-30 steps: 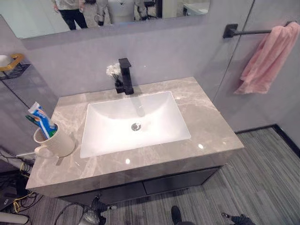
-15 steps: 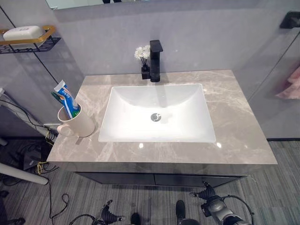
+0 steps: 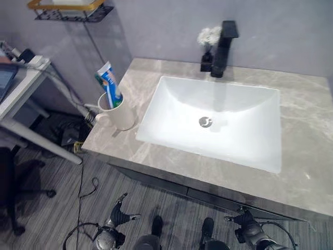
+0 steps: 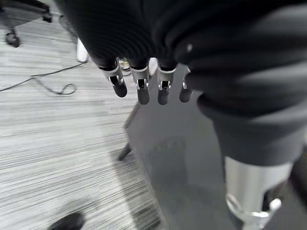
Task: Put brush and paste in cup on sink, flatten towel.
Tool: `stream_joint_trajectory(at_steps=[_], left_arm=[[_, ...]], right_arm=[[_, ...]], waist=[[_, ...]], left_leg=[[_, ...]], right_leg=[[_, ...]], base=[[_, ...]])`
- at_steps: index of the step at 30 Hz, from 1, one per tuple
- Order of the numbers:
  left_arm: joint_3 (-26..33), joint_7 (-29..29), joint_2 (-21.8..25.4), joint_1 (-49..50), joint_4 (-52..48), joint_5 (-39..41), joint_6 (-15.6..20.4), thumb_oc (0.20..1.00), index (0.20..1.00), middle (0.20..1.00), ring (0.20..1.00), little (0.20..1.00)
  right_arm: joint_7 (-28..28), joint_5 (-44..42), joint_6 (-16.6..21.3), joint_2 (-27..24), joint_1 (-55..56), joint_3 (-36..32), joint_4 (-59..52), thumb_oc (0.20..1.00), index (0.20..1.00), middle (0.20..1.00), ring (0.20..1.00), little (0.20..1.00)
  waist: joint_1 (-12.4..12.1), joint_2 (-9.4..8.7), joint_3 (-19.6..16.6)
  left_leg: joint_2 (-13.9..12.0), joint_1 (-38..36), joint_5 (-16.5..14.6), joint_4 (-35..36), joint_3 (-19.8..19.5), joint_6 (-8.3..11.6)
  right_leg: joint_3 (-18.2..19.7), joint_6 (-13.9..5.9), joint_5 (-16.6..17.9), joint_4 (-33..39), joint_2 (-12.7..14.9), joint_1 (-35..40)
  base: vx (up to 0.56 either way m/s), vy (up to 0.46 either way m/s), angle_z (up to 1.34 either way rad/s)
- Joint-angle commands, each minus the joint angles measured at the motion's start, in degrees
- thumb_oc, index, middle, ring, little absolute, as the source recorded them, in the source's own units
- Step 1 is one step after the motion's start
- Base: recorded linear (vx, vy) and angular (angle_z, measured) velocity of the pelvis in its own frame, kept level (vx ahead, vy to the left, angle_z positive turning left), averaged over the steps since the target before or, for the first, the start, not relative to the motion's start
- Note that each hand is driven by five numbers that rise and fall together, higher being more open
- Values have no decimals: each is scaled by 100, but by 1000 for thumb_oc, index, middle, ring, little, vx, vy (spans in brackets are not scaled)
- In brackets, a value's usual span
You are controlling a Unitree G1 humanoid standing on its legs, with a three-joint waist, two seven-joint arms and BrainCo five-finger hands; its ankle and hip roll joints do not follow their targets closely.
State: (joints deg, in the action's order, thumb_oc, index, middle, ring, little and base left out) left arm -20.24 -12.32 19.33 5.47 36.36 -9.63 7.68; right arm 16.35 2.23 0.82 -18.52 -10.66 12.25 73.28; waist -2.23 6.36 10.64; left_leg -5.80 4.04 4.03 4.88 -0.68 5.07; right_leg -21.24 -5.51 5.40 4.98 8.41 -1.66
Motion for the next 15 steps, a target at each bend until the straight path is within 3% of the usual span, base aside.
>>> stream_joint_trajectory(at_steps=[1,5,10,15], left_arm=[[-28,-1,246,-87,-60,-194,145,1000,1000,1000,1000,1000],[6,2,280,-173,24,-267,101,1000,1000,1000,1000,1000],[10,98,488,-125,-190,-308,117,1000,1000,1000,1000,1000],[67,185,698,5,-384,-428,138,1000,1000,1000,1000,1000]], right_arm=[[204,-141,128,134,-354,-30,57,1000,1000,1000,1000,1000],[215,-204,112,184,-222,-200,27,1000,1000,1000,1000,1000],[226,-269,58,199,-169,-315,155,1000,1000,1000,1000,1000],[195,-292,4,177,-147,-425,163,1000,1000,1000,1000,1000]], waist=[[-34,-535,-95],[68,-685,-69],[117,-741,-18],[177,-779,41]], left_leg=[[233,175,-149,-345,436,-114],[407,207,-528,-737,598,-296],[533,266,-686,-848,659,-437],[725,100,-837,-795,834,-618]], right_leg=[[602,-487,-109,2,651,341],[984,-552,-13,-255,859,175],[1184,-639,57,-565,1000,-95],[1395,-764,364,-834,1182,-292]], base=[[65,135,12],[41,157,-35],[4,164,-22],[35,154,-16]])
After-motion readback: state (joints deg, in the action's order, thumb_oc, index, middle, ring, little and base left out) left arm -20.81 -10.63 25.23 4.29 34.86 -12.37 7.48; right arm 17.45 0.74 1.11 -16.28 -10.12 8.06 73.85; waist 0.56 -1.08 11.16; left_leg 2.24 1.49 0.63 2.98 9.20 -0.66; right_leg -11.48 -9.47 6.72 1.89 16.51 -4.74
